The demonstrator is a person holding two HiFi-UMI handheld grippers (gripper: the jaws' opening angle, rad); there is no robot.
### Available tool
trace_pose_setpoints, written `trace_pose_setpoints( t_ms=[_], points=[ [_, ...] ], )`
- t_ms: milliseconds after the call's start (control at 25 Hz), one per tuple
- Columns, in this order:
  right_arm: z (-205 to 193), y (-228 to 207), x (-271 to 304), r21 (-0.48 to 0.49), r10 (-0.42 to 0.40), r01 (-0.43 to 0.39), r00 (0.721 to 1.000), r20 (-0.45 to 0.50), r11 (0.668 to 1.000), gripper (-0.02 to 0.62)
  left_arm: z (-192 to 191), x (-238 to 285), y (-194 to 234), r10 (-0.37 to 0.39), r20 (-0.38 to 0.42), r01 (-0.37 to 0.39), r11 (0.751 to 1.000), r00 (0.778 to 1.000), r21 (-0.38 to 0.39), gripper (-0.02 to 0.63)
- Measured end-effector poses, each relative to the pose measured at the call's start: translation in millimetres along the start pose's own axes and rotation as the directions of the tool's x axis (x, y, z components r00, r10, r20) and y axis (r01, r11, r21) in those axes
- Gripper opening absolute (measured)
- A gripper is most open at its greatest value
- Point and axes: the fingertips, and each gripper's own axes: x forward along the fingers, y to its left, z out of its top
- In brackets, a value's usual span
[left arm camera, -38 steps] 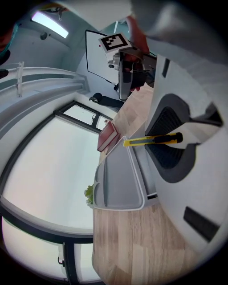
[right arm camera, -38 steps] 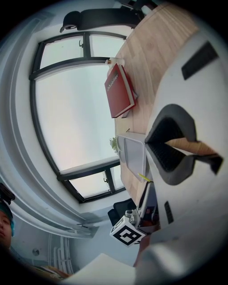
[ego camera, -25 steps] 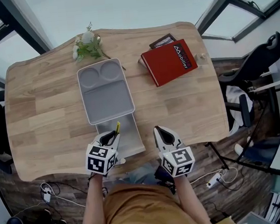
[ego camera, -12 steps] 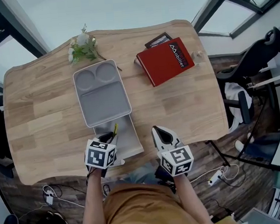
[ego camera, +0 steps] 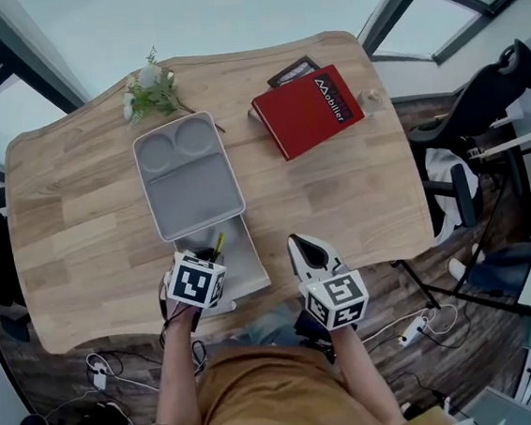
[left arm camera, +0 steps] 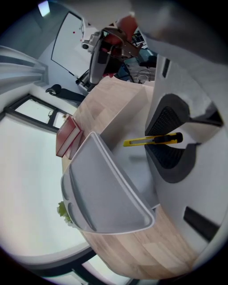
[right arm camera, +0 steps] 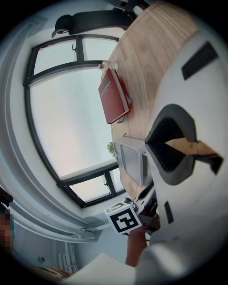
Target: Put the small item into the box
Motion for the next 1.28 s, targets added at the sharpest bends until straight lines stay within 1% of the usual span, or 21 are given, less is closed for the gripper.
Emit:
trace_pose_setpoints(
  t_ms=[240, 480, 760, 920, 1080, 1280],
  points=[
    [-3.5, -5.5, -3.2, 0.019, -0.008, 0.008, 1.000, 0.000, 1.000, 0.005, 4.1, 8.7, -12.5, -0.006, -0.062, 0.010, 0.998, 0.998, 0.061, 0.061],
    [-6.3, -10.5, -6.8, 0.029, -0.019, 0.019, 1.000, -0.003, 0.999, 0.005, 6.8, 17.5, -15.2, -0.021, -0.109, 0.030, 0.997, 0.994, 0.076, 0.061],
    [-10.1, -17.0, -8.4, 0.055, -0.026, 0.027, 1.000, -0.008, 0.998, 0.005, 0.6, 24.9, -15.5, -0.025, -0.178, 0.038, 0.997, 0.984, 0.070, 0.061],
    [-9.7, -20.2, -6.4, 0.057, -0.029, 0.030, 1.000, -0.009, 0.998, 0.005, -1.2, 31.1, -14.0, -0.015, -0.189, 0.028, 0.997, 0.982, 0.067, 0.063],
    [-9.9, -21.5, -5.6, 0.059, -0.031, 0.031, 0.999, -0.012, 0.998, 0.005, -10.7, 35.9, -20.3, -0.026, -0.226, 0.040, 0.998, 0.974, 0.057, 0.063],
    [-10.4, -21.9, -5.0, 0.059, -0.033, 0.034, 0.999, -0.014, 0.998, 0.005, -6.4, 41.9, -18.9, -0.024, -0.203, 0.037, 0.997, 0.979, 0.060, 0.063]
  ],
)
